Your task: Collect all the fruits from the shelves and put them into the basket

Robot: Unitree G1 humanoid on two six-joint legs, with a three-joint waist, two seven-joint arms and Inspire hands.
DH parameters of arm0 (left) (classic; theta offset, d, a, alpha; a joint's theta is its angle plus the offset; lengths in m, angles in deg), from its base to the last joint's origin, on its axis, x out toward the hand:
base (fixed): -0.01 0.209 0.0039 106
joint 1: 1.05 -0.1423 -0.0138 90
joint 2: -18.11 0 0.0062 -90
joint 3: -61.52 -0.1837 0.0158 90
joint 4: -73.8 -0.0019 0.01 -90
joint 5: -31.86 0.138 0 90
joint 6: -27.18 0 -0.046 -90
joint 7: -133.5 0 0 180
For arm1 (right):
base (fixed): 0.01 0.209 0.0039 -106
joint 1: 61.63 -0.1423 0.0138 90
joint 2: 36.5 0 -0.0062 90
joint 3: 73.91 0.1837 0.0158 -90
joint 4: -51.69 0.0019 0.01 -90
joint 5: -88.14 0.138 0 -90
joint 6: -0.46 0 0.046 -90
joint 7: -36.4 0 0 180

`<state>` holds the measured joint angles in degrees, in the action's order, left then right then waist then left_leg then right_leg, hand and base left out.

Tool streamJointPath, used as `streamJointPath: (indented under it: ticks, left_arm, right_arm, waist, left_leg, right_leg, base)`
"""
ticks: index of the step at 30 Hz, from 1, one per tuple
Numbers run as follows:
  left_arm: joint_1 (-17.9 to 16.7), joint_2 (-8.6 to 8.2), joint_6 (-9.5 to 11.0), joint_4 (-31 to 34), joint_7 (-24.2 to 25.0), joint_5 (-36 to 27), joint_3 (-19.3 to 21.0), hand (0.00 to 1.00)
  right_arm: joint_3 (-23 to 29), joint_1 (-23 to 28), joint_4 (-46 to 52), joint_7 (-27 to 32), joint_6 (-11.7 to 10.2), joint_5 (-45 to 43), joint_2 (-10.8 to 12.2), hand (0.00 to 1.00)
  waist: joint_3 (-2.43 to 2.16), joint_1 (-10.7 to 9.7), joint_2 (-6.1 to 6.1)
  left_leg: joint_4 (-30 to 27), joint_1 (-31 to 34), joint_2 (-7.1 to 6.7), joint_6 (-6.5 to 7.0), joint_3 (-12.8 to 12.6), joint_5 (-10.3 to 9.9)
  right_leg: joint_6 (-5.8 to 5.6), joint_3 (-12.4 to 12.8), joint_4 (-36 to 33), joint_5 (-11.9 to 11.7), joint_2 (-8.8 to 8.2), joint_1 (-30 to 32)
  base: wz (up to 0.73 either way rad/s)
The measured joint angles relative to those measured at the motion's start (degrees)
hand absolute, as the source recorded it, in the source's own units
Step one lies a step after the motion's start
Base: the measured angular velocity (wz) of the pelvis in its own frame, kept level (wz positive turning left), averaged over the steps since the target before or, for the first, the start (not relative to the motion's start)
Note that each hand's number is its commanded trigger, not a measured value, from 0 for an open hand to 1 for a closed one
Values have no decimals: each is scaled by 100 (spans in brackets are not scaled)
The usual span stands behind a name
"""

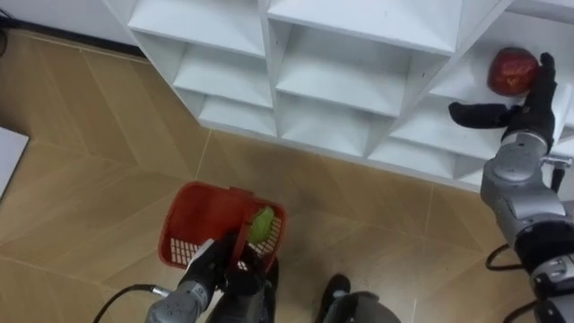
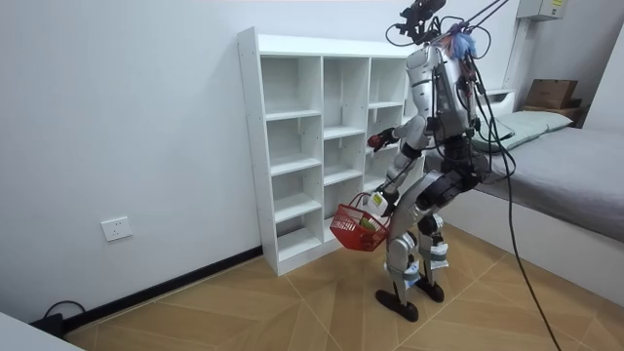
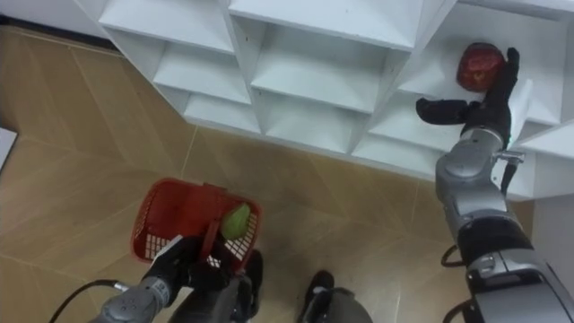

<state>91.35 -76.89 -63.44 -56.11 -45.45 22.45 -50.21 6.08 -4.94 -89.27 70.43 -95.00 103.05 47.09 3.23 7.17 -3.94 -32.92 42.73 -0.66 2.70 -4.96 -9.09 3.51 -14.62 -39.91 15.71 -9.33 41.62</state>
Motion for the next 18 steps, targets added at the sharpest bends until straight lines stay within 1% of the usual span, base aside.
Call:
streamJointPath:
  ticks: [4,8,18]
  left_arm:
    - [-76,16,37,182,9,1,29,100]
    - [-78,17,89,196,9,-4,29,100]
    - [-84,45,82,286,49,-5,16,100]
  right_arm:
    - [0,-9,50,193,-22,-136,-1,0]
    - [0,-18,59,294,-28,-219,-2,0]
    - [-1,-23,69,468,-25,-166,0,0]
  waist:
    - [-1,64,2]
    - [-2,90,3]
    - [-3,116,5]
  left_leg:
    - [-131,156,3,-7,0,-3]
    - [-181,248,1,-8,3,-4]
    - [-215,284,-10,-10,32,-7]
  right_leg:
    - [32,0,-131,18,-23,172]
    - [51,-36,-199,28,-57,257]
    - [46,-52,-205,43,-58,269]
  base:
    - [0]
    - [0]
    - [0]
